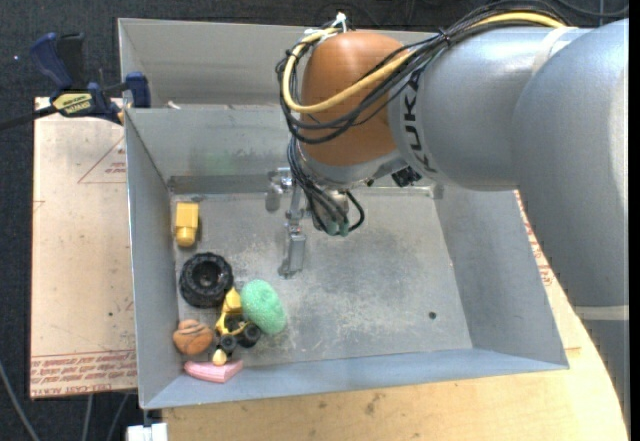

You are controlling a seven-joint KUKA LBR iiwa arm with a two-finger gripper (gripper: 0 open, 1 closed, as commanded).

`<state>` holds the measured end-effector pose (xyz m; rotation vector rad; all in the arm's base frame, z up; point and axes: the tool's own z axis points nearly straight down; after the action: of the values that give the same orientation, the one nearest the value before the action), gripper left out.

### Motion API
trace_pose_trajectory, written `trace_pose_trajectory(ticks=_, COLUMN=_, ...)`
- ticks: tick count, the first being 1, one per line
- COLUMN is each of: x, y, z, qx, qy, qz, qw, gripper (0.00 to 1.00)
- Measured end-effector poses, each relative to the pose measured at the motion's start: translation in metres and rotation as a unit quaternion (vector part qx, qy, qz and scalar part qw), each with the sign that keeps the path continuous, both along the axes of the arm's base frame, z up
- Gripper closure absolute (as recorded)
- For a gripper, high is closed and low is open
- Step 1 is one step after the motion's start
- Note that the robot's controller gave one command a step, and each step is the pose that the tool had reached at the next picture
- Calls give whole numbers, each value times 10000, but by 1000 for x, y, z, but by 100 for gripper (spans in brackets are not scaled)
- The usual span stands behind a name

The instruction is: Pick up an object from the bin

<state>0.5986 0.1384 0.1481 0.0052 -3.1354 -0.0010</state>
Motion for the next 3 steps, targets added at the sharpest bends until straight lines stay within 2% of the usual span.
trace_pose_trajectory(ticks=1, x=2, y=-1, z=5, qx=5, qy=-36, qz=-13, qw=10000, gripper=0)
trace_pose_trajectory(ticks=2, x=-16, y=10, z=-19, qx=3, qy=-81, qz=307, qw=9995, gripper=0)
trace_pose_trajectory(ticks=3, x=-41, y=42, z=-54, qx=1, qy=-42, qz=1509, qw=9885, gripper=0)
